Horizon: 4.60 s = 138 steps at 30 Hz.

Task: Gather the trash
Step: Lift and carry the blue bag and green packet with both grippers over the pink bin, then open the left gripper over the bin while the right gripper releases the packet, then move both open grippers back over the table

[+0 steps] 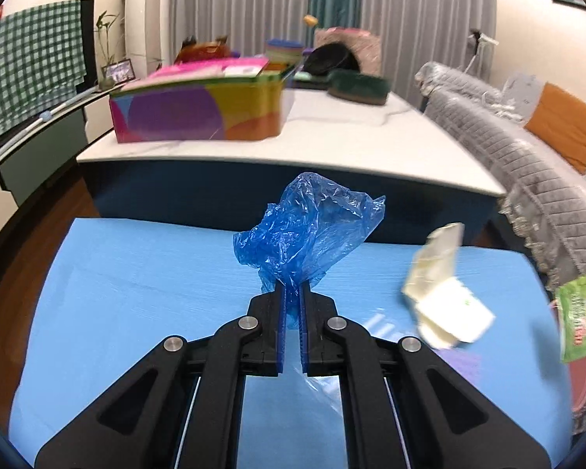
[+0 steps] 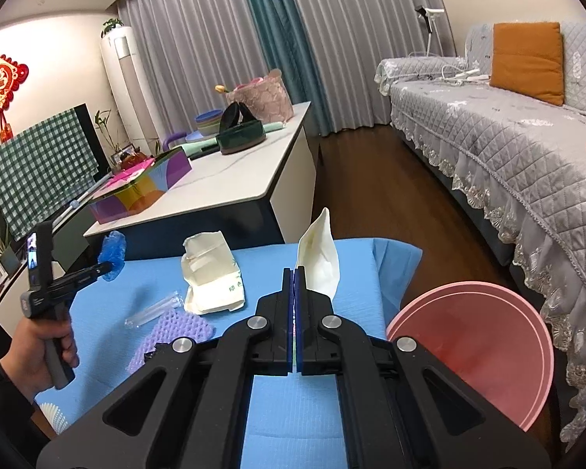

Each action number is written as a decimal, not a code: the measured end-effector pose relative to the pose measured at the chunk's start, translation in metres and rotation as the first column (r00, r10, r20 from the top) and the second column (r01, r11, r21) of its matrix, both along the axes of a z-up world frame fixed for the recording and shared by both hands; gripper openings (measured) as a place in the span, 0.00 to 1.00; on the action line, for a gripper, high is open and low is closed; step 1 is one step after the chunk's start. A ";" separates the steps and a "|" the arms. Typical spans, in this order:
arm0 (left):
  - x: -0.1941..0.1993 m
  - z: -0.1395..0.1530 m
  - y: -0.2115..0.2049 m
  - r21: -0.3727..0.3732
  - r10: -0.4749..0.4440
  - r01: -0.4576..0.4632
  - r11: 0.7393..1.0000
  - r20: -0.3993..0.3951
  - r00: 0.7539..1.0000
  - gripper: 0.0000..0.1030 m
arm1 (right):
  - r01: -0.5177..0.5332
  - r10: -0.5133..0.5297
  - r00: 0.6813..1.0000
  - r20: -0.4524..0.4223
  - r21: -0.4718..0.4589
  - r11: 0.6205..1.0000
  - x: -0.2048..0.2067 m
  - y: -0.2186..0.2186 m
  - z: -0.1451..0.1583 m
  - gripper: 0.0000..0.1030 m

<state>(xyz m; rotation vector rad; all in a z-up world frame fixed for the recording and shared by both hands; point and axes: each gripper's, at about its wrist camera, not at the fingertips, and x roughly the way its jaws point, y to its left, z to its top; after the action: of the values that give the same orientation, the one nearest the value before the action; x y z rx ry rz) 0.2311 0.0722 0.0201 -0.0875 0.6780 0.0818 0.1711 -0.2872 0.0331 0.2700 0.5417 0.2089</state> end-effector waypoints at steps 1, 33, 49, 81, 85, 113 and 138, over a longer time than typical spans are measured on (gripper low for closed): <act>-0.005 0.004 -0.004 -0.005 -0.008 0.008 1.000 0.008 1.000 0.05 | 0.002 -0.002 1.000 0.007 -0.003 1.000 -0.003 0.000 0.002 0.01; -0.071 0.003 -0.109 -0.068 -0.210 0.214 0.974 0.053 0.976 0.05 | 0.133 -0.131 0.990 0.059 -0.035 0.990 -0.038 -0.039 0.017 0.01; -0.060 0.000 -0.147 -0.086 -0.272 0.277 0.957 0.064 0.960 0.05 | 0.185 -0.182 0.982 0.053 -0.048 0.982 -0.041 -0.061 0.013 0.01; -0.060 -0.004 -0.275 -0.104 -0.485 0.490 0.865 0.072 0.872 0.05 | 0.298 -0.302 0.953 -0.014 -0.126 0.946 -0.052 -0.128 -0.021 0.01; -0.060 -0.005 -0.296 -0.106 -0.529 0.534 0.839 0.071 0.845 0.05 | 0.308 -0.316 0.948 -0.032 -0.148 0.940 -0.049 -0.132 -0.028 0.01; -0.056 -0.020 -0.328 -0.145 -0.614 0.612 0.777 0.035 0.788 0.40 | 0.391 -0.409 0.908 -0.086 -0.168 0.905 -0.044 -0.151 -0.036 0.41; -0.106 0.081 -0.094 0.025 -0.349 0.349 0.937 0.157 0.924 0.23 | 0.065 -0.064 0.998 0.016 -0.062 0.996 -0.033 0.017 0.011 0.38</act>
<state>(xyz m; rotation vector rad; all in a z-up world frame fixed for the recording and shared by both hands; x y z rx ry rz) 0.1253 -0.0222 0.1014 0.0249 0.5250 -0.2684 0.1379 -0.2705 0.0443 0.2252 0.5237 0.1312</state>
